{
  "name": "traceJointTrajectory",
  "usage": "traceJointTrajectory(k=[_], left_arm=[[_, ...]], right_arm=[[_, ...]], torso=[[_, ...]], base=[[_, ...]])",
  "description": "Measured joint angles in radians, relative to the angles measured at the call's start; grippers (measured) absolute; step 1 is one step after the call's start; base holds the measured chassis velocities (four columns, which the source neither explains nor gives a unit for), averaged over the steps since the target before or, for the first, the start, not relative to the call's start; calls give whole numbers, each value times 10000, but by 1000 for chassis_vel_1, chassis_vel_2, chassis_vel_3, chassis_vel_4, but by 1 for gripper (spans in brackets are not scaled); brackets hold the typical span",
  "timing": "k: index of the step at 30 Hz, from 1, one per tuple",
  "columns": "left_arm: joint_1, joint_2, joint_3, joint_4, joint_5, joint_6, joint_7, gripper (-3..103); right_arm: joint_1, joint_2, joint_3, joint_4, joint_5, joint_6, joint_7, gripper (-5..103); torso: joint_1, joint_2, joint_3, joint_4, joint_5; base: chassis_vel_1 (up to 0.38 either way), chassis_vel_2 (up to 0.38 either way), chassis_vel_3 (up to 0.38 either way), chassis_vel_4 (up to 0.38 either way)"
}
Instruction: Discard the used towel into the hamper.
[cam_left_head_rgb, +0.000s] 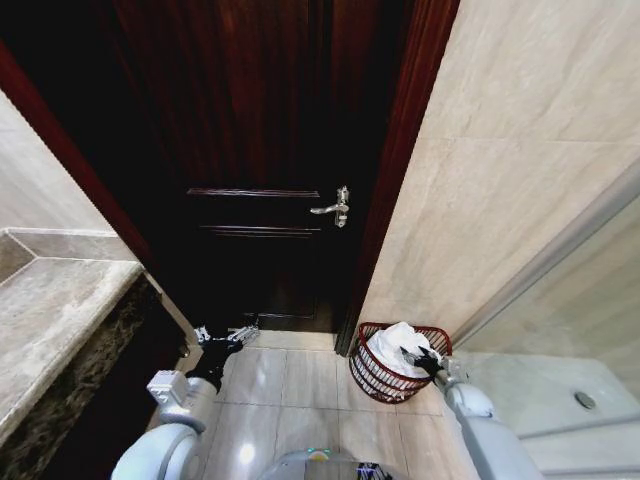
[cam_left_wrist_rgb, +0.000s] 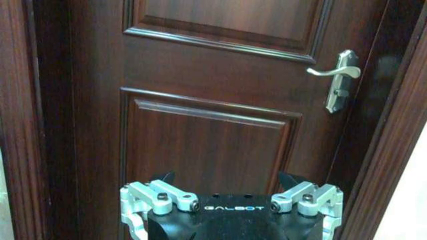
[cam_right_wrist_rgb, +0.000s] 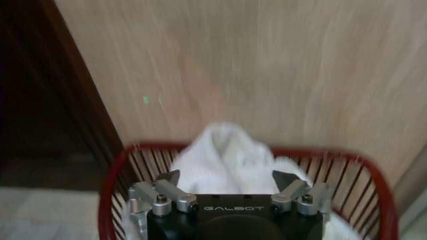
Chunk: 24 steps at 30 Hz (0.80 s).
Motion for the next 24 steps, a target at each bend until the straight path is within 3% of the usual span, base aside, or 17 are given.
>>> traceJointTrajectory(k=[7, 13, 17, 24], left_arm=[[-1, 1, 0, 0, 0, 0, 1, 100], [-1, 0, 0, 0, 0, 0, 0, 100], [0, -1, -1, 0, 0, 0, 0, 100], [0, 0, 0, 1, 0, 0, 0, 100]], right_arm=[[-1357, 277, 1092, 2326, 334, 663, 195, 100], [-2793, 1127, 2422, 5349, 786, 1182, 653, 100], [-3665, 1631, 2854, 7025, 1094, 1457, 890, 100], [-4835, 2248, 2980, 8352, 1247, 2183, 1349, 100]], torso=[[3, 7, 4, 2, 2], [6, 13, 6, 1, -1], [6, 17, 7, 2, -1], [8, 18, 10, 0, 0]], base=[[0, 0, 0, 0], [0, 0, 0, 0], [0, 0, 0, 0], [0, 0, 0, 0]])
